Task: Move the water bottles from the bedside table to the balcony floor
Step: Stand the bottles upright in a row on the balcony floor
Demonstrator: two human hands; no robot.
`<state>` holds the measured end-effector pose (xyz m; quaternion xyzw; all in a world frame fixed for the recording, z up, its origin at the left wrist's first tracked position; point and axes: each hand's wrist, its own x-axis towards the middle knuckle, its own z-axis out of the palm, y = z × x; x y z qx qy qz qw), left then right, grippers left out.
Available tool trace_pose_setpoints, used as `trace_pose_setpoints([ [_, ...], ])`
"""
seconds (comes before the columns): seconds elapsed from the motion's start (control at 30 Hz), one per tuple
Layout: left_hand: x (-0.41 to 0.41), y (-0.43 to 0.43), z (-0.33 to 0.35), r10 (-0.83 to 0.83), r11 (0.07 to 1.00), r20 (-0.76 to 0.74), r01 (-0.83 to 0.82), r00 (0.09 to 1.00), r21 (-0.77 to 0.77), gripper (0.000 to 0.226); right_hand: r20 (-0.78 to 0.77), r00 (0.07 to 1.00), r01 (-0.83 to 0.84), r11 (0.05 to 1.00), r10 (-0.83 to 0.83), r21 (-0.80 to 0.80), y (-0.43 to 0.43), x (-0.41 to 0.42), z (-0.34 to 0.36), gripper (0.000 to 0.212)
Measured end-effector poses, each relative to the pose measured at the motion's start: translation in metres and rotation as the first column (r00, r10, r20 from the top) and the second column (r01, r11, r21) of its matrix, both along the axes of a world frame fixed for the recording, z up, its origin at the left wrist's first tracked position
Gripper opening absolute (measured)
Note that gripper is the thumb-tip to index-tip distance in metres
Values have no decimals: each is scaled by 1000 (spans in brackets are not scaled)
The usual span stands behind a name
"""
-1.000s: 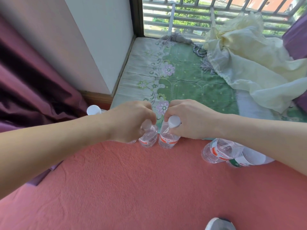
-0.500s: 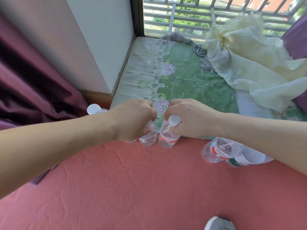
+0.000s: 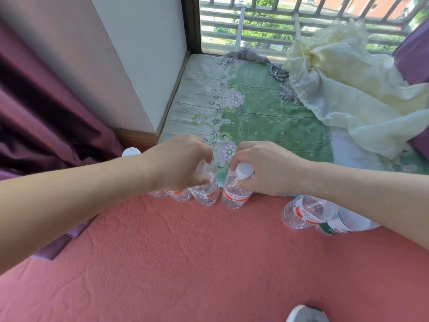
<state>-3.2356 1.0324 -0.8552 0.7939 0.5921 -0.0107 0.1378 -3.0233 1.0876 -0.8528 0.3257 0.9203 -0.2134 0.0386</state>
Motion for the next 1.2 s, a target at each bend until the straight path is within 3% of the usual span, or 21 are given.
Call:
trace_pose_setpoints([
  [0.3,7,-1,5,-5,1000,13,6,1000,-19,24,21,999,45,999,-46,29,-2,-1,2,29],
  [0.6,6,-1,12,-69,992,7,69,998,-108,41,31,999,29,999,-31,40,-5,0,3,30],
  [1.2,-3,-1,6,-68,991,71,76,995,-111,42,-20,999,-50,998,50,37,-8,-16,3,28],
])
